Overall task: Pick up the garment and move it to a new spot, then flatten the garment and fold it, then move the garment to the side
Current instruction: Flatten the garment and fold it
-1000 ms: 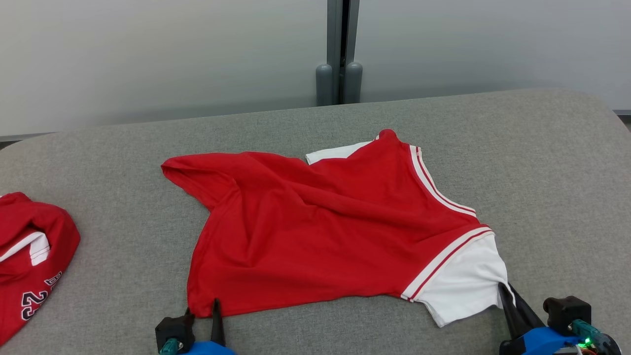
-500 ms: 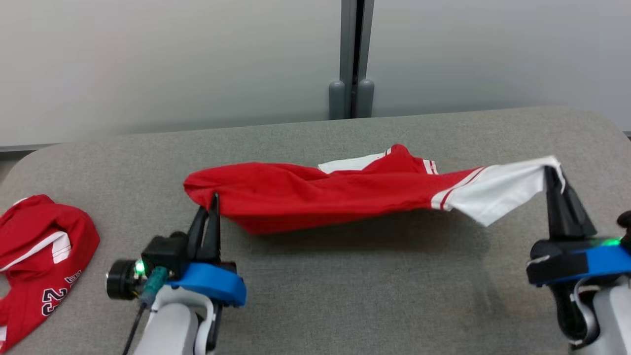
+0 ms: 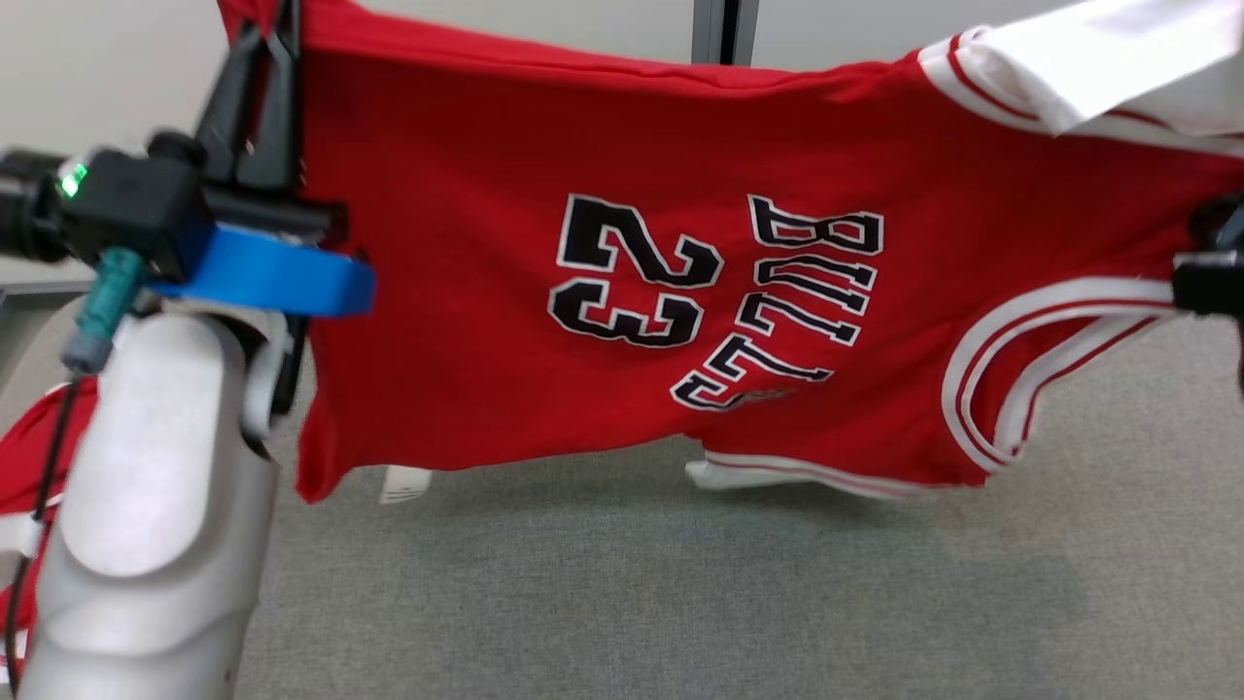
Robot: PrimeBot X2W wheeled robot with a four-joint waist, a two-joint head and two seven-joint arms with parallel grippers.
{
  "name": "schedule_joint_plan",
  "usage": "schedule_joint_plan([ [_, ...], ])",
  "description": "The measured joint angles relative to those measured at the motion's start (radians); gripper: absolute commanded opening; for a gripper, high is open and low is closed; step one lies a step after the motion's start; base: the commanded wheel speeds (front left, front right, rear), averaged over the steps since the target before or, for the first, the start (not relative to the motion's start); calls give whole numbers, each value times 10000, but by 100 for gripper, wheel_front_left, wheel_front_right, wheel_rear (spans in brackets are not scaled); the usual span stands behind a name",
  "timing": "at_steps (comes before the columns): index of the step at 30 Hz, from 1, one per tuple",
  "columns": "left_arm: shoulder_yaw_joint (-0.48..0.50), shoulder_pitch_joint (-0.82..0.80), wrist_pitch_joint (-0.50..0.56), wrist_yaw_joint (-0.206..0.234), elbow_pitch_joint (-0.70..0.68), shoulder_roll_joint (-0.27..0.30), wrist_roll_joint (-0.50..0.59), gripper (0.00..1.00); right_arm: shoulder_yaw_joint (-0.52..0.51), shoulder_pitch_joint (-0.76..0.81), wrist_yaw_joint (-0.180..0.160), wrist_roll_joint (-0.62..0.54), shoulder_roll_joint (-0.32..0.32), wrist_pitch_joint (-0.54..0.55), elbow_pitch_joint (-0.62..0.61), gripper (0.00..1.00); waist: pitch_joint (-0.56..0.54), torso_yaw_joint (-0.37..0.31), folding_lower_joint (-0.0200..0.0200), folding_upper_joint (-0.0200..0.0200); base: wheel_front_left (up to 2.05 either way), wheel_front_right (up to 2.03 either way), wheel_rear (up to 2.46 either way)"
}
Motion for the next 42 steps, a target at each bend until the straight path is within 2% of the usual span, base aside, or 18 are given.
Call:
schedule_joint_plan([
  [4,25,-833,552,-38,245,100,-81,0,284,-1349,0,-217,-443,82,616,0,521,-51,0,0,0,0,0],
  [11,-17,-2549,828,100,1089,119,81,0,903,-3777,0,-792,-621,167,1923,0,1679,-183,1,0,0,0,0],
  [15,8,-4071,435,387,2004,100,357,0,1005,-5661,2,-1653,-660,100,2982,0,2507,-214,3,0,0,0,0],
  [19,128,-5280,-125,769,2892,-44,422,0,552,-7335,2,-2500,-579,35,3446,0,3184,-134,3,0,0,0,0],
  [23,194,-5809,-393,980,3296,-215,437,0,71,-7758,4,-2759,-378,29,3430,0,3631,-28,3,0,0,0,0],
  [26,198,-5527,-418,984,3407,-385,383,0,19,-7150,4,-2579,-257,29,3427,0,3833,-17,3,0,0,0,0],
  [29,288,-4676,-420,976,3256,-479,301,0,-21,-5882,4,-2102,-205,31,3198,0,3947,-85,2,0,0,0,0],
  [34,736,-2239,-420,1062,3106,-825,-56,0,-134,-3005,8,-1260,161,29,2307,0,3879,-215,3,0,0,0,0],
  [42,1361,1653,-420,863,3120,-1218,-276,0,148,1603,8,-341,1024,31,1758,0,3326,-468,-1,0,0,0,0],
])
